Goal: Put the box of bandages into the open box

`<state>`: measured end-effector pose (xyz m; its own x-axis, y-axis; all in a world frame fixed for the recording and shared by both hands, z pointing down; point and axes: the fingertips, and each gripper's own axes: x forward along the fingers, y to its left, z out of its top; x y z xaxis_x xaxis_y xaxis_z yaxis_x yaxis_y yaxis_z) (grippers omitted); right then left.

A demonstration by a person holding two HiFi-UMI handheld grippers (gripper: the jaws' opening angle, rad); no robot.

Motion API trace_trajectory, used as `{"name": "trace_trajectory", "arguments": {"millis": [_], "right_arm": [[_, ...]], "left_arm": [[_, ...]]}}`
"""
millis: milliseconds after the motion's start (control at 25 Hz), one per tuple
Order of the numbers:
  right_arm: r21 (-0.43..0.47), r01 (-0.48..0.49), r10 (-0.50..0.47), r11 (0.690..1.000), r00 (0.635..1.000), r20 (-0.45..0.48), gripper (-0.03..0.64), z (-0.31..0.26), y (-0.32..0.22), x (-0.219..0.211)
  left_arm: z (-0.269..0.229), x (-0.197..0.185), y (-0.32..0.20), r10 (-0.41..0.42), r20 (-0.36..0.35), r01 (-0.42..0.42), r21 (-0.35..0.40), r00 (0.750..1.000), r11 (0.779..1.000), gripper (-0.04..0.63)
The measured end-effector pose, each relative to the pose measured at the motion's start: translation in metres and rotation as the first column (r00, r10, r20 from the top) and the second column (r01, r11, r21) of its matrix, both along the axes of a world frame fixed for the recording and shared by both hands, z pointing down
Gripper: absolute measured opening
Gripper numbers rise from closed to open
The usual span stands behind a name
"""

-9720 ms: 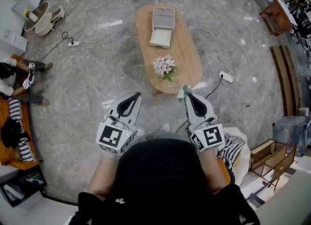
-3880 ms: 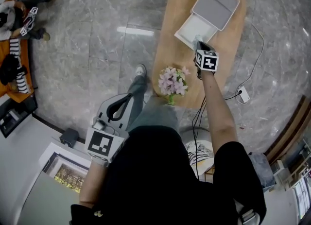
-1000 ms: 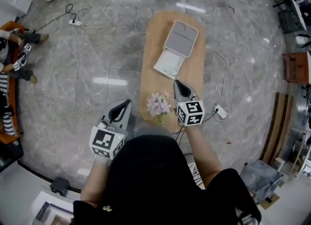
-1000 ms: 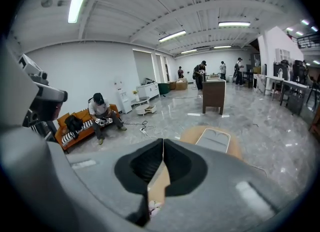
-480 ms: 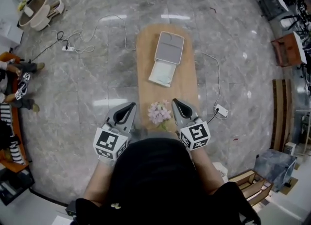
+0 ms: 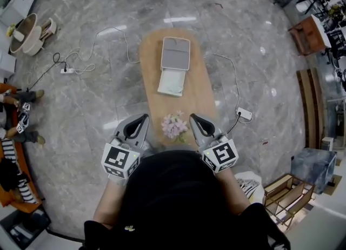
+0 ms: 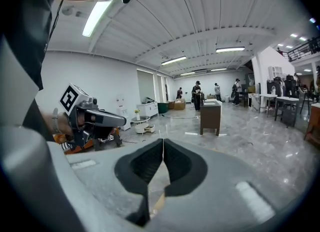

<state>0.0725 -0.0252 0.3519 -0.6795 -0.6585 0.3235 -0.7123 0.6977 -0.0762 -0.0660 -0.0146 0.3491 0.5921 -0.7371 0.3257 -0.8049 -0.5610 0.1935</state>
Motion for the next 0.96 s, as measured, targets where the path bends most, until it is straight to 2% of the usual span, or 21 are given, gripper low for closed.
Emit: {"name": "trace_trajectory", "arguments": {"millis": [360, 960], "right_arm": [[-0.006, -0.060, 0.060, 0.998, 0.998, 0.005, 0.002, 0.002, 0.003, 0.008], [-0.019, -0.074, 0.073, 0.997, 0.997, -0.010, 0.002, 0.010, 0.013, 0.009]], "left_arm": [[-0.005, 0.012, 0.000, 0.058, -0.002, -0.058, 0.019, 0.998, 0.998, 0.011], [-0.002, 0.011, 0.011, 0.057, -0.005, -0.057, 0.014, 0.998, 0.998, 0.011]]}}
